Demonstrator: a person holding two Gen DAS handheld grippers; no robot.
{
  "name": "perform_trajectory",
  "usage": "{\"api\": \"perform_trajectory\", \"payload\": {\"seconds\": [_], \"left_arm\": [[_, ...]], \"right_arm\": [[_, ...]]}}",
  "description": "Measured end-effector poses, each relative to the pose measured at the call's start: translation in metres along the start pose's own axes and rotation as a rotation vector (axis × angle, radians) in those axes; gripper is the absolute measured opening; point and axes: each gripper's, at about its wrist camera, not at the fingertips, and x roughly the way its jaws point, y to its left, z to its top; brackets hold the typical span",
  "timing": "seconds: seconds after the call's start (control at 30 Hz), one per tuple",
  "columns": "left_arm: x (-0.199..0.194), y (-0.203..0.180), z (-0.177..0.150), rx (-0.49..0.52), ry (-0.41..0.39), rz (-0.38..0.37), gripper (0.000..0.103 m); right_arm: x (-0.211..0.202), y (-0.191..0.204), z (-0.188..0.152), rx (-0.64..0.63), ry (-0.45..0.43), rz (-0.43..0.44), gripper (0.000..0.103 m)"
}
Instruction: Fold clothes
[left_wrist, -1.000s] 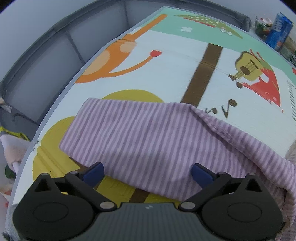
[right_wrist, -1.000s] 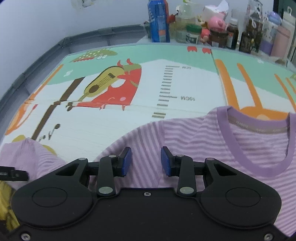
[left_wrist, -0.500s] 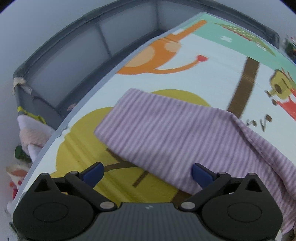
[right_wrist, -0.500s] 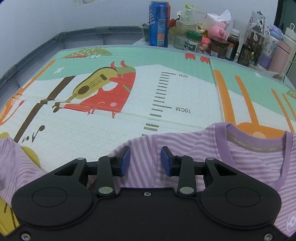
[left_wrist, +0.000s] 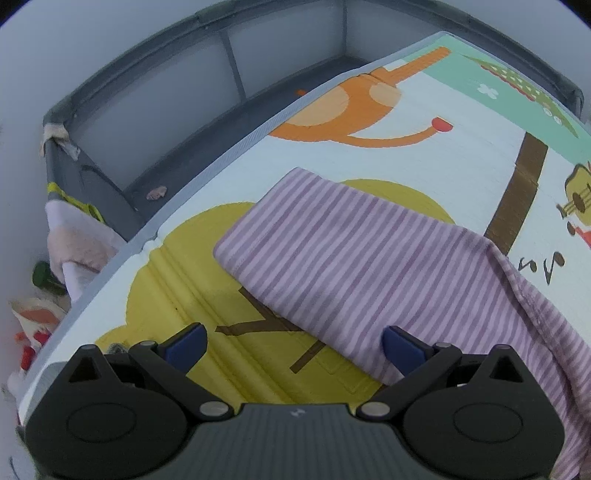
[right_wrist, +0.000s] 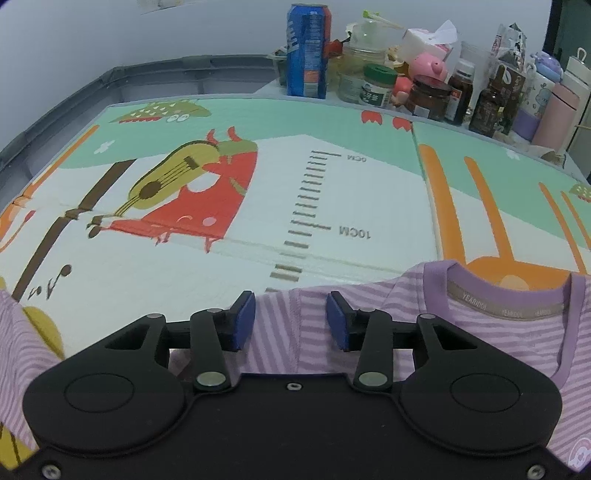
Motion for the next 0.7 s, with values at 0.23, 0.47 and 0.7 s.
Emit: {"api": "perform_trajectory", "payload": {"seconds": [0.23, 0.47, 0.7], "left_arm": [[0.001, 0.0, 0.002, -0.022, 0.0, -0.008, 0.103], [-0.004, -0.004, 0.005, -0.029, 0.008, -0.059, 0.094], [-0.02, -0.019, 0.015, 0.016, -0.002, -0.13, 0.095]], "right_arm": [[0.005, -0.004, 0.006, 0.013, 0.003, -0.023, 0.04], [-0.018, -0.009, 0.016, 0.124, -0.05, 0.152, 0.038], [-0.049, 0.044, 0.024, -0.018, -0.065, 0.388, 0.038]]}}
